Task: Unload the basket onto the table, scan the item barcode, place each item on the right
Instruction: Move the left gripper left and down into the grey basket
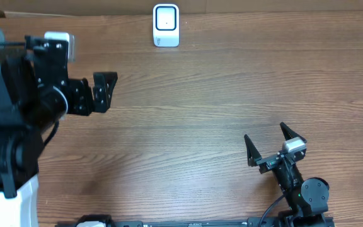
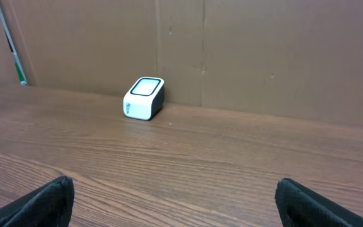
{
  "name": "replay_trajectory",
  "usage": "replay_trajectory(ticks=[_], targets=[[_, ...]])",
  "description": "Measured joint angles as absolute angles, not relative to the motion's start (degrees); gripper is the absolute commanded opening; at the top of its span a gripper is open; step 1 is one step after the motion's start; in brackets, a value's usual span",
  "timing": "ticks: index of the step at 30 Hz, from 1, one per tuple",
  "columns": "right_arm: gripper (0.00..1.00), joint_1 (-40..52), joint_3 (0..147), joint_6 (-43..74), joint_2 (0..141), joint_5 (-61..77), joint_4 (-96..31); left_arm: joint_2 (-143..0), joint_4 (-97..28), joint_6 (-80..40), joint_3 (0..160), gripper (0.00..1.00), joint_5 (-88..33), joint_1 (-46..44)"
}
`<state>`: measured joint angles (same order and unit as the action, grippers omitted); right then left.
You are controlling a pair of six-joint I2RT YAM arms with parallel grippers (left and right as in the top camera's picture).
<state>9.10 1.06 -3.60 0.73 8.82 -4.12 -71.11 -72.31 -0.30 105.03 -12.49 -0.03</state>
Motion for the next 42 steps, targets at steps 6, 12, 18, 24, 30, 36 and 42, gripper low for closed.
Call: replay_trajectory(ticks=[6, 12, 18, 24, 30, 36, 42], targets=[[1.0, 9.1, 1.1, -3.6, 0.7, 8.8, -4.1, -76.2, -74.1, -0.3, 107.4, 1.0, -12.9, 0.0], [1.0, 9.1, 1.1, -3.6, 0.7, 8.8, -4.1, -80.9, -72.3, -4.4, 109.8, 1.0, -10.9, 1.8], [1.0, 9.1, 1.1, -3.6, 0.7, 8.8, -4.1, -83.7, -72.1, -11.6, 119.5, 1.0, -8.5, 13.0], [1.0, 9.1, 1.1, -3.6, 0.7, 8.8, -4.1, -83.5, -72.1, -16.6, 123.7, 0.93, -4.5, 26.3], [1.0, 9.1, 1.1, -3.6, 0.7, 8.8, -4.1, -85.9, -76.8, -18.3, 123.7, 0.89, 4.5, 35.5], [1.0, 9.1, 1.1, -3.6, 0.7, 8.8, -4.1, -91.3, -77.9, -18.5, 122.8, 0.89, 9.0, 40.3], [1.0, 9.1, 1.1, -3.6, 0.7, 8.8, -4.1, -97.3, -79.2, -18.5, 122.0, 0.88, 11.5, 43.2]])
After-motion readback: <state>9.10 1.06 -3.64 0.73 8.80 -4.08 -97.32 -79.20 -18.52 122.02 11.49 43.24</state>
